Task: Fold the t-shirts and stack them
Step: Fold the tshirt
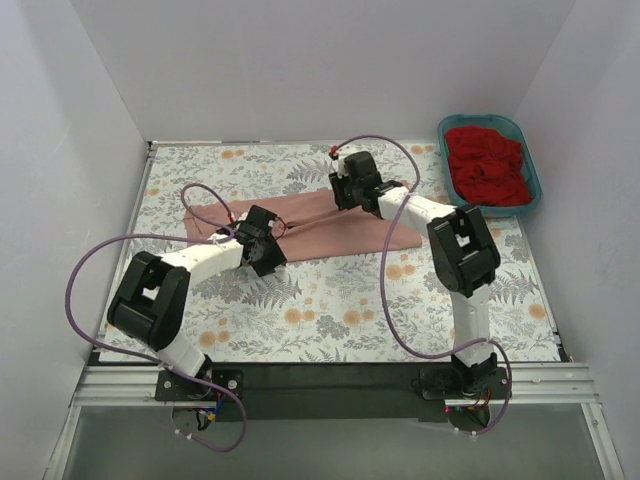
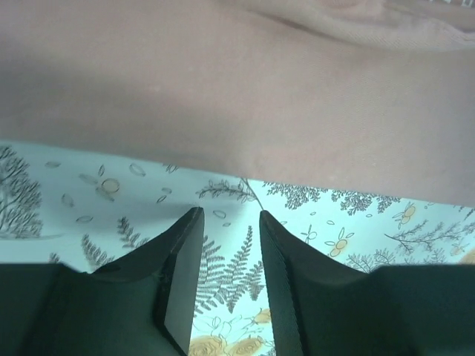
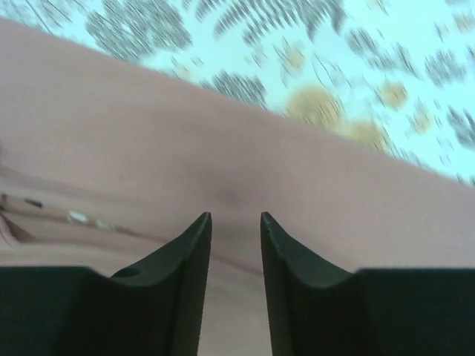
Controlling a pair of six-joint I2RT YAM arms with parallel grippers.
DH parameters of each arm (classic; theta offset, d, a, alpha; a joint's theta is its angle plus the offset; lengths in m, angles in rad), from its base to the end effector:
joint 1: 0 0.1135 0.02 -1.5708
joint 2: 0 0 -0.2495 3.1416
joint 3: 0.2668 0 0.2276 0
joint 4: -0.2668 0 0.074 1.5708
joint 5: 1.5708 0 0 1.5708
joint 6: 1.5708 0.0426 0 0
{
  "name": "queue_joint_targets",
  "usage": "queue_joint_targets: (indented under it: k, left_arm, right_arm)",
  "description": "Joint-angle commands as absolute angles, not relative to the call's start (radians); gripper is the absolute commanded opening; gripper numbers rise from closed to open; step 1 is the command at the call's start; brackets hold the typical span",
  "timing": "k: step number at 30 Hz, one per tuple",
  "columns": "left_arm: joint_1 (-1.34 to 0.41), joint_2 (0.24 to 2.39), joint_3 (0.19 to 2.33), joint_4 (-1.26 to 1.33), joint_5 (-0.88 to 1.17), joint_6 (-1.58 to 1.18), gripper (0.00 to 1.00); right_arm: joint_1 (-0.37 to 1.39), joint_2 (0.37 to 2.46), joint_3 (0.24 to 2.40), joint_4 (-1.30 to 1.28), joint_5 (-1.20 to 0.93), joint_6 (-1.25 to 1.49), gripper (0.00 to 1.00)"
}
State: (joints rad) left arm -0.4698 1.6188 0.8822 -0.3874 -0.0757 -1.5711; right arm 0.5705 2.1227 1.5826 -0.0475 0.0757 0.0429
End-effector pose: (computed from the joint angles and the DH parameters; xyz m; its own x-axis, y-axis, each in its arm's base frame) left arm 0.2558 -0.1263 0.1546 -0.4220 -0.9040 -0.0681 -0.8043 0.4080 -0.4321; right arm 0.3947 0.2494 0.2000 -0.4870 -0.2617 -0.8333 -0.4651 0.8853 -0.0062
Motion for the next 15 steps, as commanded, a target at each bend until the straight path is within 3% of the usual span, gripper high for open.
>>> queue_joint_targets:
  k: [1,8,15]
  left_arm:
    - [-0.462,1.516,0.925,-0.459,-0.133,-1.594,0.36]
    - [-0.203,1.39,0.927,-0.538,-0.18,-1.569,0.42]
    - [0.059,1.42,0.878,-0.502,-0.187,-1.539,0.42]
  right_arm:
    - [0.508,1.959,1.453,-0.041,0.063,0.067,0.43]
    - [0.339,1.74,1.135,-0.043,-0.084,0.207,0.55]
    - [0.223,1.695,1.012,-0.031,-0.195,0.307,0.55]
